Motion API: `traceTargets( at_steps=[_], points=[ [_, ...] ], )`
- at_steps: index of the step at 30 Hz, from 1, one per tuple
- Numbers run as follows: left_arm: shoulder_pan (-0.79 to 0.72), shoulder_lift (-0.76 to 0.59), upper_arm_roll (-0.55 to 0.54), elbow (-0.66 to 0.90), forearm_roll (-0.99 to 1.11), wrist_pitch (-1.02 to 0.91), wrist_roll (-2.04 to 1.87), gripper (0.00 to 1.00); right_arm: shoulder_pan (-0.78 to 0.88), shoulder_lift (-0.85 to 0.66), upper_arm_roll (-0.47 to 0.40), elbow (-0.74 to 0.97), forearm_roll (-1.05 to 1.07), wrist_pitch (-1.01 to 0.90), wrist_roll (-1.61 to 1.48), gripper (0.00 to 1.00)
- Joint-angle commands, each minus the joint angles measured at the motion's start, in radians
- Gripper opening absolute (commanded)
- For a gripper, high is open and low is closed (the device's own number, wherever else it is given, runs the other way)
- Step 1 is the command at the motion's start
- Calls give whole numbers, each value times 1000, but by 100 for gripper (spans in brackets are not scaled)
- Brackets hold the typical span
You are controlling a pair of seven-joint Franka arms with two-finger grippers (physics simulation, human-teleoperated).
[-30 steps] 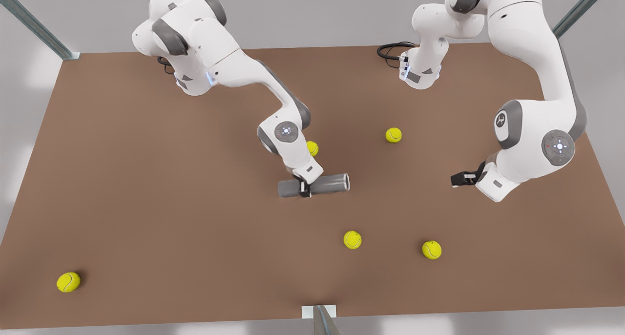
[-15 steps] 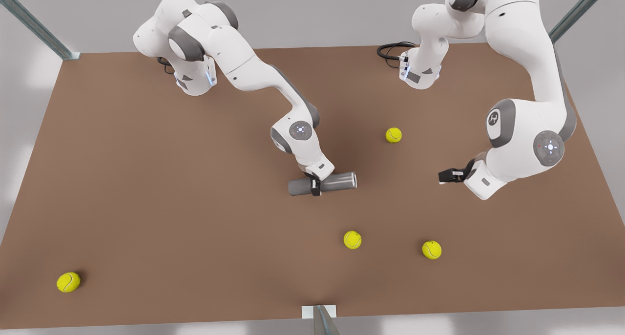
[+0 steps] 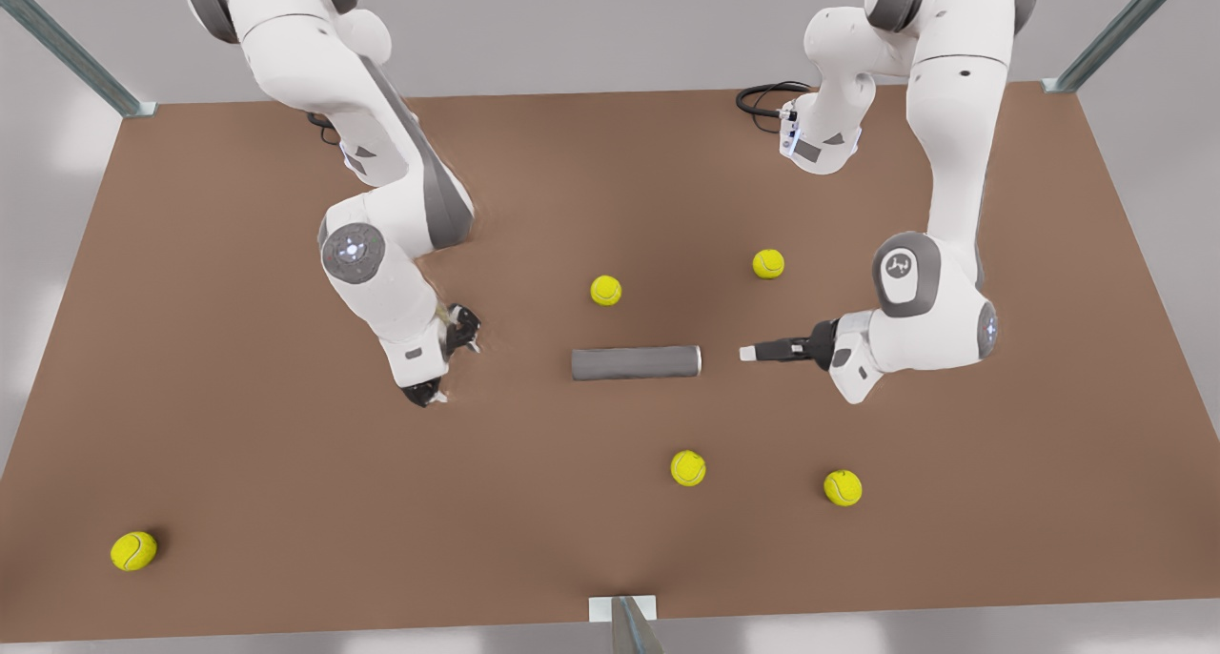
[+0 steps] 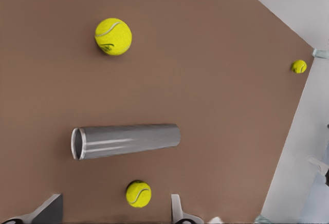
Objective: Put the tennis tube upright
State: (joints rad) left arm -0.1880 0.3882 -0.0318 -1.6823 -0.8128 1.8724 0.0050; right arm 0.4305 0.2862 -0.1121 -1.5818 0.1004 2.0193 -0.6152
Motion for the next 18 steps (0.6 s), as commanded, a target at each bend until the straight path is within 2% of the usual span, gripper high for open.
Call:
traceTargets(
  at_steps=[1, 4, 5, 6, 7, 8, 11, 13, 18],
  points=[
    [1, 0, 0, -2, -57, -16, 15, 100, -25, -10, 2, 2, -4, -36, 72, 100],
    [5, 26, 0, -36, -57, -13, 92, 100, -125, -128, -1, 6, -122, -230, 469, 100],
    [2, 49, 0, -34, -57, 17, 118, 100, -219, -160, 12, 6, -126, -264, 480, 100],
    [-7, 75, -3, -31, -71, 65, 121, 100, -392, -183, 78, 37, -128, -356, 473, 100],
    [-7, 84, -11, -30, -94, 88, 130, 100, -388, -202, 26, 60, -136, -419, 465, 100],
    [-7, 90, -26, -30, -111, 119, 132, 100, -388, -191, 34, 74, -165, -418, 476, 100],
    [4, 98, -63, -34, -126, 129, 145, 100, -388, -185, 78, 65, -156, -407, 479, 100],
    [5, 90, -82, -54, -132, 131, 145, 100, -389, -196, 152, 69, -165, -426, 532, 100],
    [25, 104, -88, -106, -155, 171, 257, 99, -389, -157, 178, 79, -189, -369, 534, 100]
  ],
)
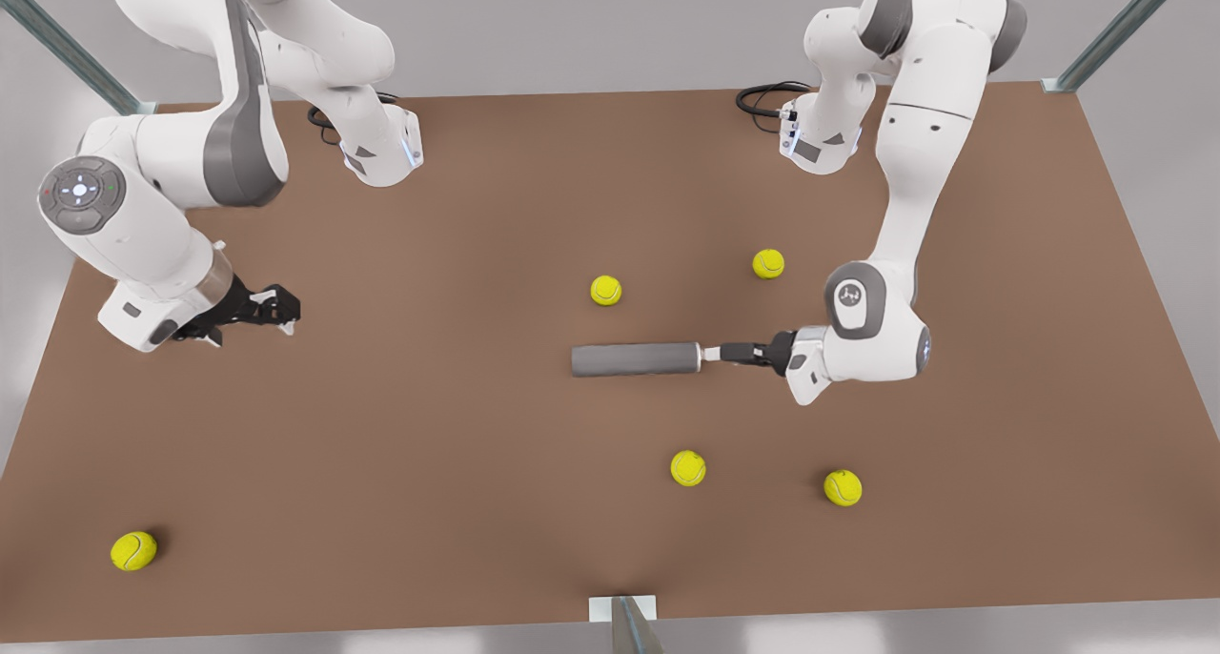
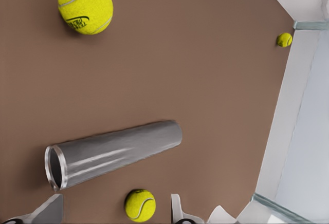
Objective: Put the tennis tube upright
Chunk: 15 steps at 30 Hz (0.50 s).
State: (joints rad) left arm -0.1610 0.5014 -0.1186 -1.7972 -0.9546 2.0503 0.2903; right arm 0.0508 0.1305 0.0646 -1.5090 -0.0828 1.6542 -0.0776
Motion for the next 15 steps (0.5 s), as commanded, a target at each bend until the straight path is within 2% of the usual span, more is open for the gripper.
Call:
traceTargets(
  at_steps=[1, 3, 5, 7, 12, 15],
  points=[
    [0, 6, 0, -5, -42, 4, 24, 99, -18, 7, 0, -5, 21, 4, 2, 100],
    [24, 25, 0, -53, -174, 16, 161, 99, -35, 9, -2, -5, 55, 1, 2, 100],
    [28, 32, -1, -54, -188, 16, 164, 99, -23, 18, 0, -7, 54, 7, 30, 100],
    [28, 40, 0, -88, -312, 14, 243, 99, -23, 26, 1, -5, 52, 9, 30, 100],
    [23, 77, -1, -96, -381, 39, 323, 99, -8, 24, 3, 3, 43, 9, 32, 100],
    [28, 62, -15, -151, -406, 37, 354, 99, 6, 26, 4, 1, 41, 9, 68, 100]
  ],
)
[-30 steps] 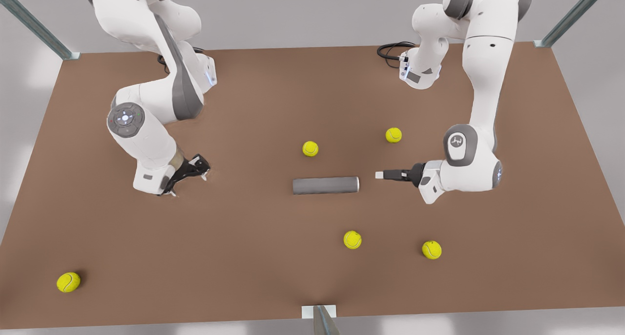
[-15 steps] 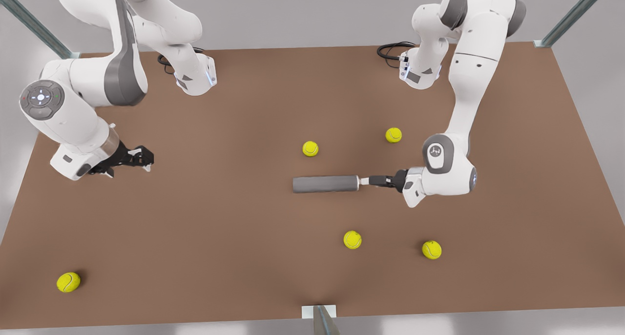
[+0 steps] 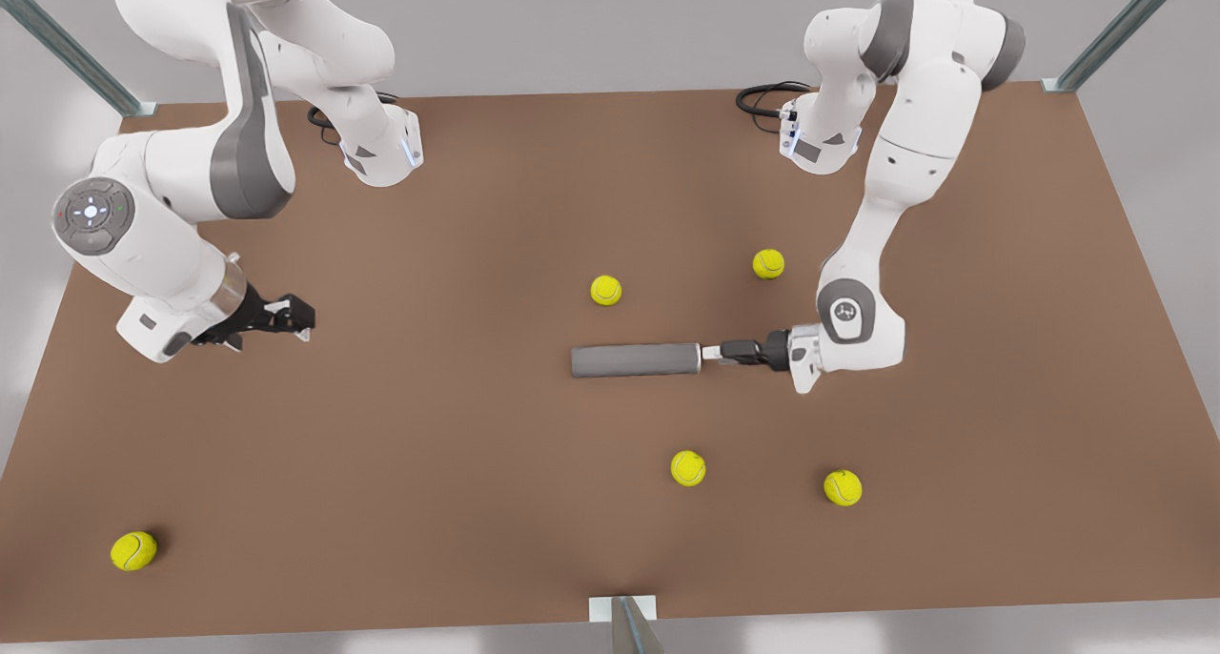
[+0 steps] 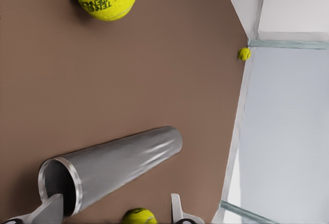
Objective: Put the tennis tube upright
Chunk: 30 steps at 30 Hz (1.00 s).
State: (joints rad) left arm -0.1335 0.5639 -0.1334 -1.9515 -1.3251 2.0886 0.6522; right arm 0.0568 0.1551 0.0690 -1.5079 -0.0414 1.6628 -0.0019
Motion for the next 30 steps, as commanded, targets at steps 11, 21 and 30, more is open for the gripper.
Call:
traceTargets(
  at_steps=[11, 21, 30],
  points=[
    [-18, 53, -9, 0, -75, 61, 73, 99, -6, 0, 3, -5, 0, 0, 0, 100],
    [-21, 83, -52, 3, -195, 107, 136, 99, -3, 0, 3, -8, 5, -3, 2, 100],
    [-9, 111, -98, 2, -324, 93, 181, 98, -2, 4, 3, -11, 6, 2, 2, 100]
  ],
)
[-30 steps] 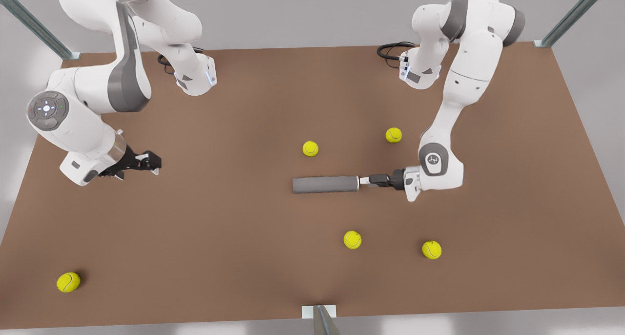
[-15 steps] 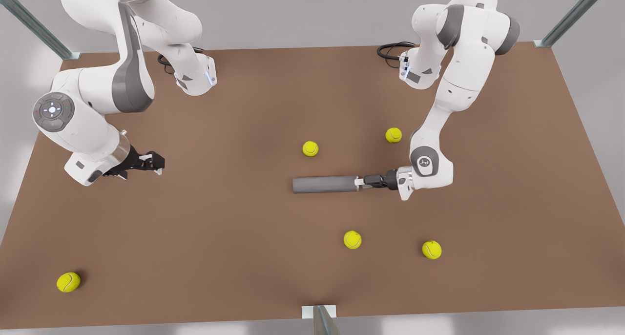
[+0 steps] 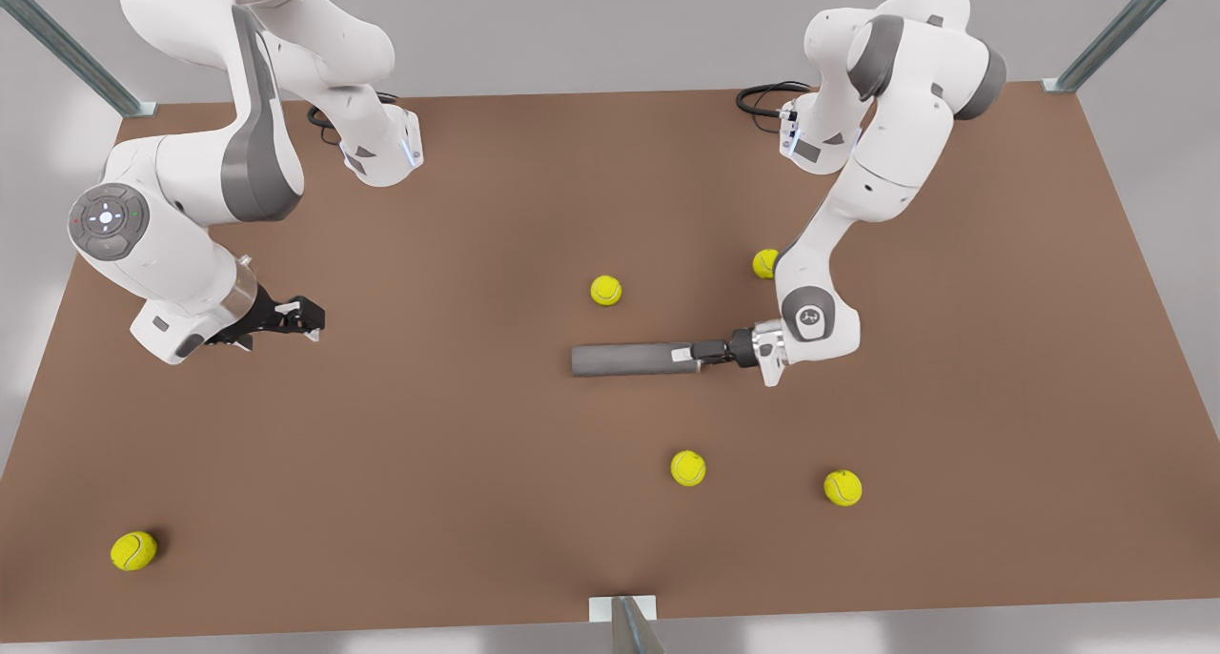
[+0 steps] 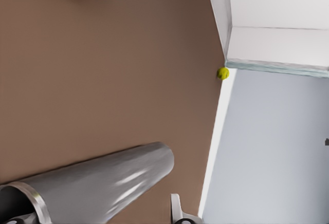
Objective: Put the tennis tube upright
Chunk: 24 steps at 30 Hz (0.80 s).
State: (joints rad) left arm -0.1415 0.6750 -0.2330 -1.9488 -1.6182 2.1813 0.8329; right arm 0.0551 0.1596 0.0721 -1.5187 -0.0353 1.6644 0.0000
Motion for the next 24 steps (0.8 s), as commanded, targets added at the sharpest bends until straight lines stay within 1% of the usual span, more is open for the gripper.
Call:
traceTargets(
  at_steps=[1, 2, 4, 5, 7, 10, 12, 13, 15, 18, 24],
  points=[
    [2, 0, 0, 1, -31, -2, 0, 92, 0, 0, 0, 0, 0, 0, 0, 100],
    [3, 0, -2, 2, -31, -2, 0, 77, 0, 0, 0, 0, -2, -2, 0, 100],
    [19, 0, 0, 4, -31, -25, 0, 49, 0, 0, 0, 0, -2, -2, 0, 100],
    [19, 0, -2, 4, -31, -25, 0, 43, 0, 3, 0, 0, -2, -3, 0, 100],
    [36, -3, -2, 5, -32, -57, 2, 43, 0, 5, 0, 0, -2, -5, 0, 100],
    [36, -8, -5, 5, -37, -55, 2, 43, 0, 1, 0, 0, -2, -17, -2, 100],
    [36, -8, -9, 7, -39, -54, 2, 42, 0, 1, 0, 0, -3, -14, -2, 100],
    [36, -8, -8, 8, -39, -54, 2, 40, 2, 1, 0, 0, -3, -15, -2, 100],
    [36, -8, -9, 11, -39, -49, 2, 31, 2, 1, 2, 0, -3, -15, -2, 100],
    [36, -12, -9, 11, -39, -44, 2, 23, 2, 5, 2, -2, -3, -5, 0, 100],
    [37, -26, -15, 7, -49, -29, 0, 21, 2, 9, 2, -2, -3, -3, 0, 100]
  ],
)
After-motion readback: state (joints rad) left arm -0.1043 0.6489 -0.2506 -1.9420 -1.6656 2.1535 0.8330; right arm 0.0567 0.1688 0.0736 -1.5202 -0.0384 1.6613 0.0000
